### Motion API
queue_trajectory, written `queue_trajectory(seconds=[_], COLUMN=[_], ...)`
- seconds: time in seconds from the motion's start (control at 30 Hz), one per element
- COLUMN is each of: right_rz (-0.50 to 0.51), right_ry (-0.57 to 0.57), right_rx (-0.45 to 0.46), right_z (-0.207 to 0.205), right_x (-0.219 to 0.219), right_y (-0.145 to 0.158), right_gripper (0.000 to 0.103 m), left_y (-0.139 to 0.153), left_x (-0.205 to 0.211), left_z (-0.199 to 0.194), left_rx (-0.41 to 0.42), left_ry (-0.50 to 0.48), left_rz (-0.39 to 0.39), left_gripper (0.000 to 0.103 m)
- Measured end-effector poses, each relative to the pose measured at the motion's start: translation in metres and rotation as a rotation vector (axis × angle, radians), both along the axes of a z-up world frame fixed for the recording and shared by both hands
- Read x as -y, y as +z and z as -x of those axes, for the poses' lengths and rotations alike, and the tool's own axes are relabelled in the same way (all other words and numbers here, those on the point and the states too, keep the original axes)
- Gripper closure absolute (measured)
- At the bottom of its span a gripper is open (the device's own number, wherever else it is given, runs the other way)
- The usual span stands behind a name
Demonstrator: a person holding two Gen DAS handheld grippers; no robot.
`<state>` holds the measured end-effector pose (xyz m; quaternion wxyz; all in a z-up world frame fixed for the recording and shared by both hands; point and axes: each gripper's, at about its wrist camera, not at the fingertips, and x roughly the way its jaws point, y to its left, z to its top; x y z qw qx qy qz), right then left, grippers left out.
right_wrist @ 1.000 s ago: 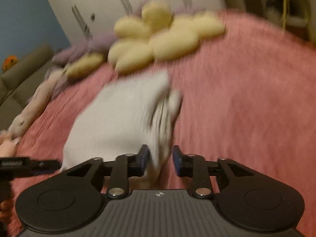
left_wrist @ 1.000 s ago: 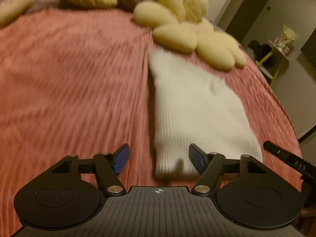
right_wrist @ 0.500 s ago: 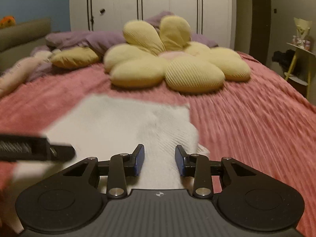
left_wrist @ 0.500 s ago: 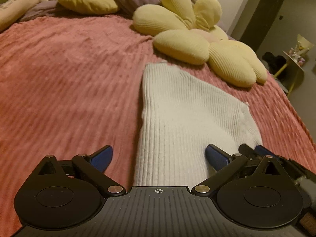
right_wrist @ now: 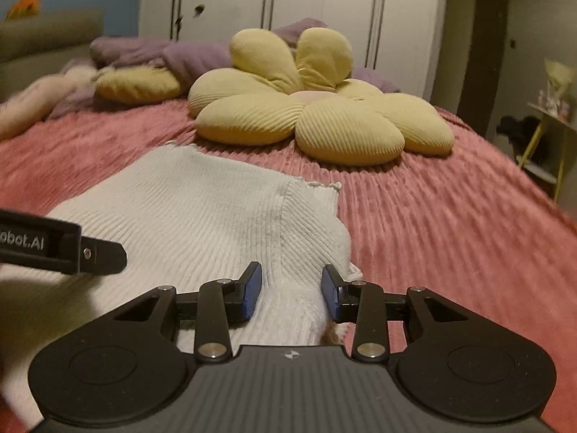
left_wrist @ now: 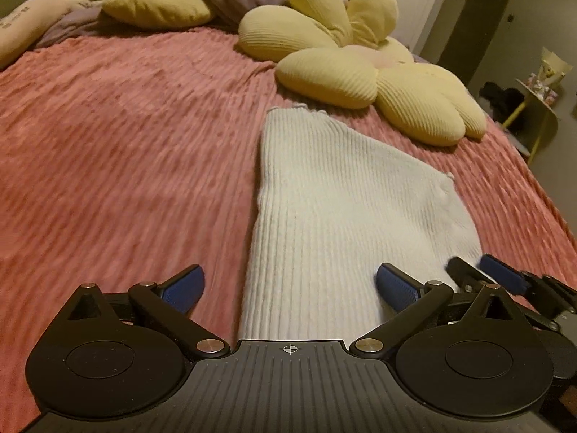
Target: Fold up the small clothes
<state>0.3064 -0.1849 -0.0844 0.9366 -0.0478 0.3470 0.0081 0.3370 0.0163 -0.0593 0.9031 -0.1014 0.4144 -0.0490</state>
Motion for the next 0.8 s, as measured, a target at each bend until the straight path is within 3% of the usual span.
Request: queue_trajectory(seconds=[0.13,0.23,0.4,0.57,0.67,0.73,0.8], right_rz=[-0.094,-0.086,-0.032,-0.103,-0.007,0.050,0.010], right_ry=[-0.008,-0.006,0.002,-0.010,-0.006,-0.043,-0.093], right_rx=[-0.028,-0.051,-0.106,-0.194,-0.200,-0.265,-0.301], right_z=[0.038,0.057,0.050,0.048,0.067,0.076,0.087], right_x=[0.008,0.009,0.012,0.029,0.022,0.020,0.025], right_y=[0.027,0.024,0.017,0.028,0.036,0.035,0.041], right_gripper=[0.066,0.064,0.044,0.035,0.032,0.031,0.028], left_y=[0.007,-0.001,-0.004,0.007,0.005,0.003,0.006], left_x=[0.000,0.004,-0.002,-0.006,-0.002,0.002,0.002], left_z=[0.024,0.029,0.028,0.045,0.060,0.072,0.087], left_rx=[-0.009,-0.035,-0.103,-0.129,-0.145,-0.146,-0.137], left_ry=[-0.026,-0.025,-0.022,-0.067,-0.086,-0.104,-0.110], left_rz=[-0.036,-0.054,-0.029,-0.076,-0.135,-0.172,-0.189], left_gripper=[0.000,0.000,0.000,0.000,0.000,0.000,0.000])
